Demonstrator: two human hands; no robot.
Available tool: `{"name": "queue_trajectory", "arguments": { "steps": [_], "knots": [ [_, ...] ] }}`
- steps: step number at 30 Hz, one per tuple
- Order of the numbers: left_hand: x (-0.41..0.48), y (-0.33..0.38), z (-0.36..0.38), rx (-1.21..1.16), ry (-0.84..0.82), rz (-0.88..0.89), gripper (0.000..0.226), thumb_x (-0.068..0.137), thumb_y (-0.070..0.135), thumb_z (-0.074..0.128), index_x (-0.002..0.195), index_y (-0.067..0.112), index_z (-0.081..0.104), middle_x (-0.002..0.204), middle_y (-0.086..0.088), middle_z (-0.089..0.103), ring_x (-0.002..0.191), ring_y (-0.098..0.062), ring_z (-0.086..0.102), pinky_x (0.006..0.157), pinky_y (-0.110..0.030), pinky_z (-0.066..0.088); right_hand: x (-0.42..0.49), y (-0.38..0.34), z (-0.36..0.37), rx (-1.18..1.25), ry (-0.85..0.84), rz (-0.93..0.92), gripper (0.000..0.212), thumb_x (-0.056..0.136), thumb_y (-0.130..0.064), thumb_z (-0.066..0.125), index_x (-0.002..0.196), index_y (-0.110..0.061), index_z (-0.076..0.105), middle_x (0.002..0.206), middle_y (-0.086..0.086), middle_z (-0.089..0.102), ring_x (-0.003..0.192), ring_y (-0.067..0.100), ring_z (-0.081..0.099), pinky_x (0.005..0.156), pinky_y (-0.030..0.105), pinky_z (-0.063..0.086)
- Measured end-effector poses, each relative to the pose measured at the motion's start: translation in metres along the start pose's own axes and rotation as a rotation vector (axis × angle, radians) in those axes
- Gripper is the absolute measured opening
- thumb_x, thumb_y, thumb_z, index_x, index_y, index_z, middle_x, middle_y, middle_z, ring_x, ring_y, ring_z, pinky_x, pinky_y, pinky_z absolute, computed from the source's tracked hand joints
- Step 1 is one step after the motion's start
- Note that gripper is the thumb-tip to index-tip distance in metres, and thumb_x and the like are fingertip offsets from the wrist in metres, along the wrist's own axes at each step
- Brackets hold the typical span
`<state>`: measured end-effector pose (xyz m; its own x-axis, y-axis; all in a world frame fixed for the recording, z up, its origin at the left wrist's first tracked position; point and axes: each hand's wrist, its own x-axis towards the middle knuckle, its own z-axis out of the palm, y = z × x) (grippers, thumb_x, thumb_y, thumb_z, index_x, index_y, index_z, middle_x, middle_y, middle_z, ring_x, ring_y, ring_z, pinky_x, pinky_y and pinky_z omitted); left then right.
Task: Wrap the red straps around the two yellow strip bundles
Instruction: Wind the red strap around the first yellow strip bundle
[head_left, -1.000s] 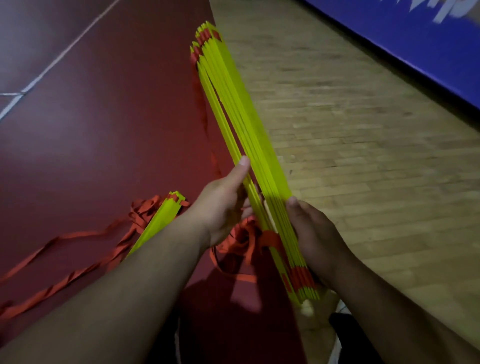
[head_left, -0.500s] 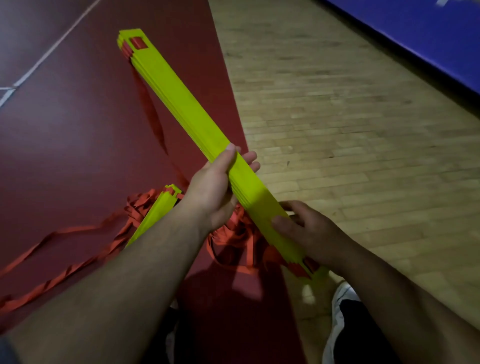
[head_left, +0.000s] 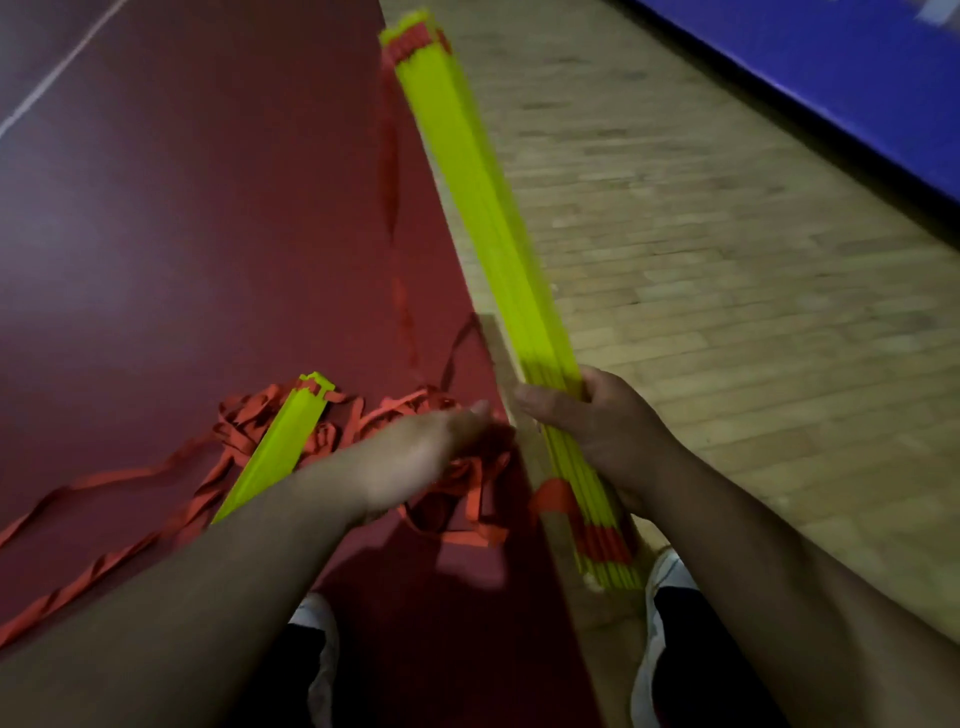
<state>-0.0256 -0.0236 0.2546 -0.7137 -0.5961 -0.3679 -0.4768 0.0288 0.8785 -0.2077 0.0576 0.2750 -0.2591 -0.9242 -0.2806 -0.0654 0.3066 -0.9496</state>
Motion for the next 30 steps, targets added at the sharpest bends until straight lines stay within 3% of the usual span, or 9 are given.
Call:
{"name": "queue_trajectory", "arguments": {
  "steps": [1, 4, 7, 13, 15, 19, 23, 26, 30],
  "knots": [
    [-0.003, -0.003, 0.003, 0.095, -0.082, 0.015, 0.054, 0.101, 0.055, 0.031, 0.122, 0.020, 0.067, 0.120, 0.013, 0.069, 0.111, 0.005, 0.061, 0.098, -0.017, 0.044, 0.002, 0.001, 0.000, 0.060, 0.018, 0.004, 0.022, 0.073, -0.041, 0.083, 0.079, -0.022, 0.074, 0.066, -0.004, 0.068, 0.061, 0.013, 0.064, 0.060, 0.032, 0.050],
    [-0.013, -0.002, 0.015, 0.130, -0.256, 0.105, 0.039, 0.101, 0.047, 0.043, 0.101, 0.018, 0.069, 0.087, 0.017, 0.067, 0.083, 0.007, 0.061, 0.080, -0.016, 0.046, 0.006, 0.001, 0.000, 0.200, 0.115, 0.016, 0.016, 0.087, -0.015, 0.074, 0.075, -0.016, 0.063, 0.059, 0.000, 0.057, 0.048, 0.012, 0.053, 0.048, 0.024, 0.042],
    [-0.014, -0.005, 0.018, 0.186, -0.292, 0.218, 0.036, 0.097, 0.041, 0.054, 0.092, 0.009, 0.069, 0.079, 0.005, 0.067, 0.073, -0.003, 0.060, 0.068, -0.021, 0.045, 0.010, 0.002, -0.003, 0.304, 0.145, 0.018, 0.014, 0.089, -0.015, 0.070, 0.078, -0.014, 0.062, 0.061, 0.004, 0.050, 0.050, 0.017, 0.048, 0.050, 0.028, 0.039],
    [-0.019, 0.008, 0.009, -0.145, -0.288, 0.172, 0.038, 0.087, 0.024, 0.056, 0.082, -0.014, 0.056, 0.064, -0.015, 0.061, 0.055, -0.017, 0.056, 0.059, -0.025, 0.044, 0.010, 0.007, -0.018, 0.404, 0.181, 0.032, 0.008, 0.091, -0.013, 0.067, 0.087, -0.011, 0.061, 0.062, 0.004, 0.054, 0.049, 0.019, 0.055, 0.054, 0.033, 0.047],
    [-0.022, 0.008, 0.005, -0.062, -0.365, 0.119, 0.031, 0.085, 0.026, 0.058, 0.080, -0.005, 0.058, 0.057, -0.009, 0.056, 0.048, -0.015, 0.049, 0.053, -0.022, 0.040, 0.009, 0.007, -0.023, 0.465, 0.207, 0.062, 0.007, 0.092, -0.013, 0.066, 0.089, -0.011, 0.060, 0.065, 0.005, 0.056, 0.050, 0.020, 0.059, 0.055, 0.034, 0.049],
    [-0.025, -0.005, 0.000, 0.166, -0.508, 0.048, 0.027, 0.086, 0.036, 0.056, 0.063, 0.023, 0.057, 0.054, -0.005, 0.049, 0.057, -0.020, 0.043, 0.066, -0.031, 0.037, 0.008, 0.005, -0.039, 0.591, 0.218, 0.081, 0.007, 0.095, -0.014, 0.060, 0.089, -0.012, 0.056, 0.066, 0.004, 0.054, 0.050, 0.017, 0.055, 0.051, 0.029, 0.050],
    [-0.018, -0.016, -0.012, 0.193, -0.425, -0.011, 0.030, 0.074, 0.052, 0.056, 0.063, 0.024, 0.059, 0.053, -0.001, 0.050, 0.056, -0.014, 0.046, 0.062, -0.025, 0.038, 0.005, 0.005, -0.042, 0.653, 0.154, 0.091, 0.013, 0.097, -0.014, 0.053, 0.084, -0.014, 0.053, 0.067, 0.003, 0.052, 0.052, 0.017, 0.054, 0.052, 0.028, 0.051],
    [-0.013, -0.019, -0.017, 0.300, -0.409, -0.035, 0.029, 0.083, 0.046, 0.061, 0.067, 0.022, 0.061, 0.059, 0.003, 0.053, 0.056, -0.007, 0.048, 0.058, -0.018, 0.039, 0.002, 0.007, -0.036, 0.777, 0.008, 0.049, 0.007, 0.092, -0.011, 0.052, 0.086, -0.014, 0.051, 0.071, 0.003, 0.052, 0.059, 0.018, 0.053, 0.059, 0.033, 0.054],
    [-0.003, -0.026, -0.023, 0.413, -0.133, 0.045, 0.031, 0.096, 0.035, 0.063, 0.069, 0.020, 0.064, 0.051, 0.018, 0.055, 0.052, 0.003, 0.049, 0.056, -0.016, 0.037, 0.001, 0.008, -0.034, 0.842, -0.110, -0.017, 0.014, 0.078, -0.010, 0.053, 0.091, -0.016, 0.050, 0.070, 0.002, 0.049, 0.058, 0.017, 0.050, 0.063, 0.033, 0.051]
  ]
}}
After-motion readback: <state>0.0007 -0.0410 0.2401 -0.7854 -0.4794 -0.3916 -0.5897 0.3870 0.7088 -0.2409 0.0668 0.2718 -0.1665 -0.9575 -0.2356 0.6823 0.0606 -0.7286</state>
